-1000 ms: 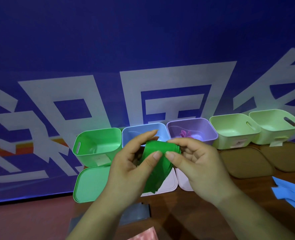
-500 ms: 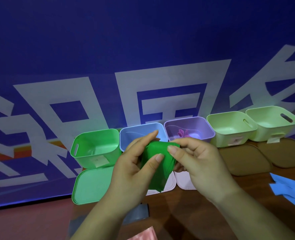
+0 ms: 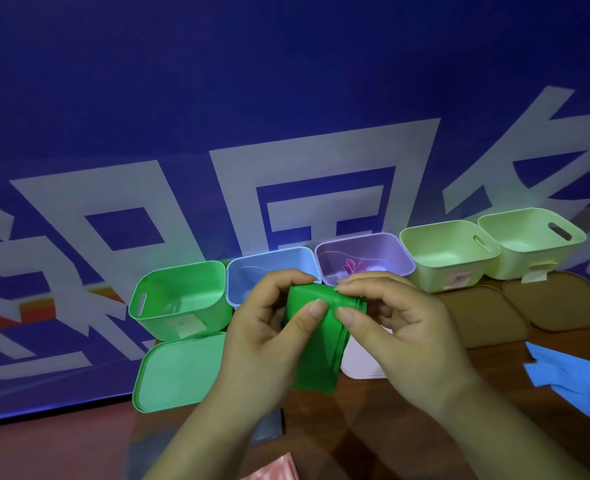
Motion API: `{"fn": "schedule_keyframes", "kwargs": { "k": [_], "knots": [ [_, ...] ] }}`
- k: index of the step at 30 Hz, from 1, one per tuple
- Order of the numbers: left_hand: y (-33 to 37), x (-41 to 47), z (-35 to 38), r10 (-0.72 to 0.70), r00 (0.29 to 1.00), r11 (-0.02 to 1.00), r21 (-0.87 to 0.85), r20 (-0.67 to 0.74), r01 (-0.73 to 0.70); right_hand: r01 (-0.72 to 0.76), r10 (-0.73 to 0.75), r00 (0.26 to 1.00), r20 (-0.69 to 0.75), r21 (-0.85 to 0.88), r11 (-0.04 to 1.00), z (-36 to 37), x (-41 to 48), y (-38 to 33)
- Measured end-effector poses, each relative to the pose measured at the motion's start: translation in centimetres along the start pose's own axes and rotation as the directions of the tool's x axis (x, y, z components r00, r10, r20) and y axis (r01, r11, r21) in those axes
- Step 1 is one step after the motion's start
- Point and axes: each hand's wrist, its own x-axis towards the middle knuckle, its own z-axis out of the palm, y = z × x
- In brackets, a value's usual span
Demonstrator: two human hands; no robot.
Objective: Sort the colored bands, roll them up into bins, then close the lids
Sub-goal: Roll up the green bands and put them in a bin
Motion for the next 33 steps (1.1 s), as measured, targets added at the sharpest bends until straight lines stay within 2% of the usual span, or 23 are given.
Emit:
{"fn": "schedule_keyframes", "kwargs": {
  "k": [6,14,22,27,33],
  "knots": [
    [0.7,0.6,2.9,0.007,1.000,0.998,0.058,-0.020,-0.006,0.028,-0.028,0.999,0.032,0.007,1.000,-3.0,0.4,0.2],
    [0.9,1.2,7.2,-0.023,0.999,0.999,0.038,-0.040,0.024,-0.019,0.014,0.998,0.058,0.090,0.996,-6.9,0.9,0.4],
    [0.8,1.7,10.5,-0.046,0.998,0.998,0.043,-0.049,0.048,0.031,-0.035,0.996,0.076,0.055,0.998,-10.2,1.9,1.2],
    [0.9,1.6,11.7,-0.074,0.997,0.996,0.055,0.011,0.074,-0.084,0.080,0.996,0.035,0.140,0.987,-11.6,2.2,1.6],
    [1.0,2.2,12.5,-0.001,0.999,0.989,0.146,0.041,-0.005,-0.169,0.156,0.985,0.073,0.228,0.959,-13.1,3.2,1.8]
  ]
}}
